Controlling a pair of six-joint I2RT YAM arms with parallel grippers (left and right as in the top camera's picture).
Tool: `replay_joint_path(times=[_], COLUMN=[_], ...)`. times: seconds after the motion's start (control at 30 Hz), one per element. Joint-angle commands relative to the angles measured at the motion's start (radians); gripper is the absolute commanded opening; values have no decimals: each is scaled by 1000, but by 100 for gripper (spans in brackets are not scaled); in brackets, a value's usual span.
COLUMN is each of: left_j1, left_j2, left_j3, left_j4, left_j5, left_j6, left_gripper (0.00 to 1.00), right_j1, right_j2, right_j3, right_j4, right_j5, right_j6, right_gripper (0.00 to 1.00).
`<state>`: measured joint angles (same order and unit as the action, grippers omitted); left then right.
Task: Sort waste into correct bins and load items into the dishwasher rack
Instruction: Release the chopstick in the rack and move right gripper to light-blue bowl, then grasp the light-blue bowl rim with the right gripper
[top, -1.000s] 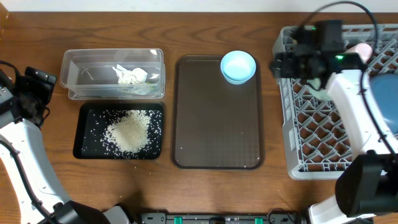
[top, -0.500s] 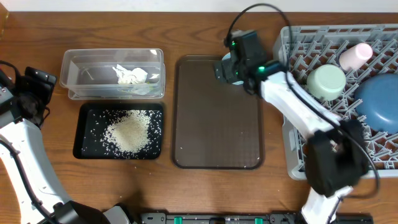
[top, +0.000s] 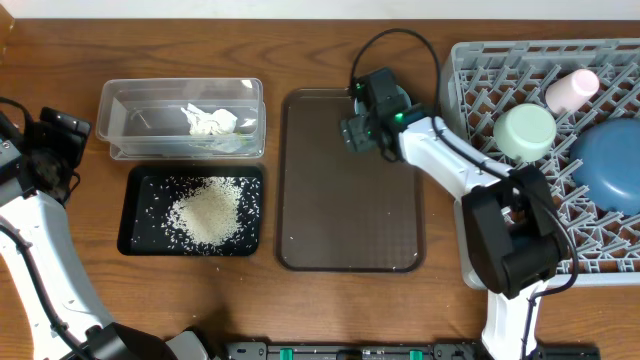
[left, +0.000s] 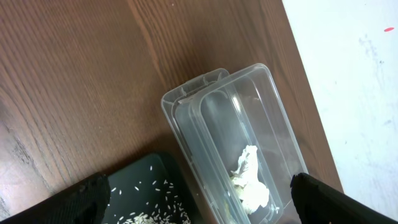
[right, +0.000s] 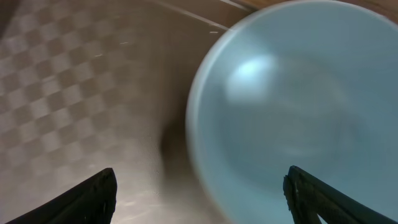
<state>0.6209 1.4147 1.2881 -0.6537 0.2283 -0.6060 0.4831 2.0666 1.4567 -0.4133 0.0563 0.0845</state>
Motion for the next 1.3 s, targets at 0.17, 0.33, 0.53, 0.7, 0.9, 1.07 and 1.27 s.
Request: replay_joint_path(times=[0.17,0.33,0.53,0.7,0.9,1.07,1.27], left_j1=[3,3,3,3,3,3,3], left_j2=[3,3,3,3,3,3,3], left_j3=[-2,-2,-2,-2,-2,-2,-2], left_j4=[-1,-1,-1,-1,-1,-1,-1], left_j5=[-13,-13,-13,-13,-13,-13,-13], left_j6=[-1,-1,-1,-1,-1,-1,-1], left_gripper=[95,95,95,95,95,95,95], right_j1=[61,59,59,58,59,67,68], right_j2=[13,14,15,27,58,40,-25], right_j3=[2,2,2,2,2,10,41], right_j4=[-4,-29,-29,-26,-44,-64,-127], right_j5=[201,195,195,195,193,187,186], right_j6=[-30,-30,-30,-30,-29,-11,13], right_gripper=[77,73,50,50,42,26,1])
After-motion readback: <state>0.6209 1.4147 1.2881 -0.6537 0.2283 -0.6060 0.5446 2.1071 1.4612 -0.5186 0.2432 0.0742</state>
